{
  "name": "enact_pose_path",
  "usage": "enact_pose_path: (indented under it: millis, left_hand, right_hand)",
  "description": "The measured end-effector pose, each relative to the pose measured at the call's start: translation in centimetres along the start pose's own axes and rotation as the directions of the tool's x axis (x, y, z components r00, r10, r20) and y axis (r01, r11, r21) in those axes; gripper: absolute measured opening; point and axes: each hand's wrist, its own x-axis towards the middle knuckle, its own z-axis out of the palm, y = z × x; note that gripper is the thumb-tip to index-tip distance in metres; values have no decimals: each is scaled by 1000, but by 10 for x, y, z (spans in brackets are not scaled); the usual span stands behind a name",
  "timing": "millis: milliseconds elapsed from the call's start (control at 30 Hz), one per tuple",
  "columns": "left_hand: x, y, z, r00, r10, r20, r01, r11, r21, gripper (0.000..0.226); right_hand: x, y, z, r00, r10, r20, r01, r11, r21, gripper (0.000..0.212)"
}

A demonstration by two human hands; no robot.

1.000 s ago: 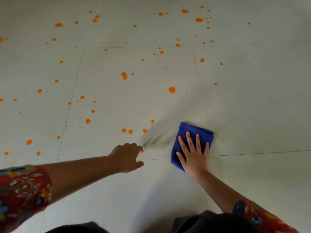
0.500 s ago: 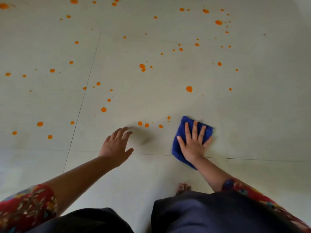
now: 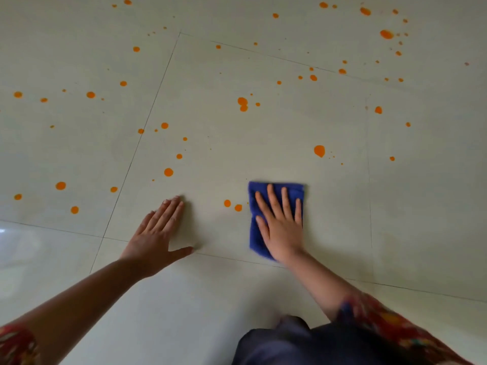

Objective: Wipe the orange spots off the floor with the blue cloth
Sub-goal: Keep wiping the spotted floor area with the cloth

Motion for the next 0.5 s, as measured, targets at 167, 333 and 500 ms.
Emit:
enact_pose_path:
  millis: [167,333,500]
  left_hand:
    - [6,3,7,1000,-15,17,15,1000,-8,108]
    - [7,4,10,999,-10,-32,10,1000,6,107]
    - [8,2,12,998,-9,-58,9,1000,2,107]
  right_hand:
    - [-3,59,-1,992,121,-40,-120,993,10,55]
    - [86,-8,-10,989,104,-107,-99,993,57,57]
    - [-15,3,-4,884,-468,-19,467,884,-8,57]
